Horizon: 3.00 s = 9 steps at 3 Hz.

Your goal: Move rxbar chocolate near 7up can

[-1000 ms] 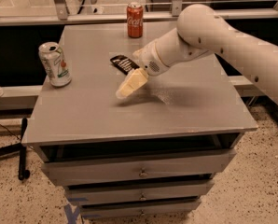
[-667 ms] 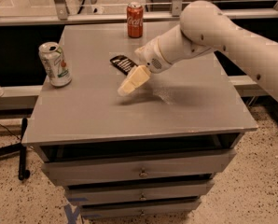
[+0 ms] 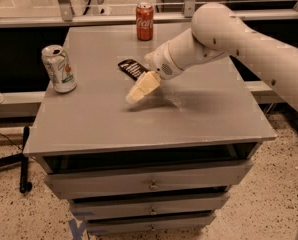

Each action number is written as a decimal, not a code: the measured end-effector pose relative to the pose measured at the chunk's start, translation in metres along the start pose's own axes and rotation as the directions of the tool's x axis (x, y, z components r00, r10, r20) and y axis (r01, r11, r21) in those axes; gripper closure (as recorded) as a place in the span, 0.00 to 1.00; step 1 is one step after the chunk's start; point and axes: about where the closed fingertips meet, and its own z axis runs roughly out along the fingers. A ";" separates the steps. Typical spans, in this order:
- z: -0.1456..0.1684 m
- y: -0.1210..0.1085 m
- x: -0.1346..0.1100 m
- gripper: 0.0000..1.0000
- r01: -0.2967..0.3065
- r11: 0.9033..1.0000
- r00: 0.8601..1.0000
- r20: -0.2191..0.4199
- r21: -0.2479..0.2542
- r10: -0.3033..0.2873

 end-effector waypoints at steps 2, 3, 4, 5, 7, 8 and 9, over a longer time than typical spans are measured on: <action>0.008 -0.001 0.006 0.39 -0.017 1.000 1.000 -0.002 -0.009 0.017; 0.005 -0.003 0.001 0.64 -0.015 1.000 1.000 0.010 -0.013 0.015; -0.005 -0.011 -0.012 0.87 -0.008 1.000 1.000 0.021 -0.020 0.009; -0.016 -0.009 -0.034 1.00 -0.007 0.999 0.999 0.049 -0.036 0.009; 0.002 0.041 -0.081 1.00 0.006 0.988 0.990 0.141 -0.157 0.017; 0.022 0.070 -0.096 1.00 0.014 0.976 0.986 0.162 -0.217 0.022; 0.038 0.088 -0.101 0.83 0.017 0.968 0.987 0.156 -0.251 0.023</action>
Offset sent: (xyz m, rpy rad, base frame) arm 0.0033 -0.0026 -0.0089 0.0107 0.0179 -0.0120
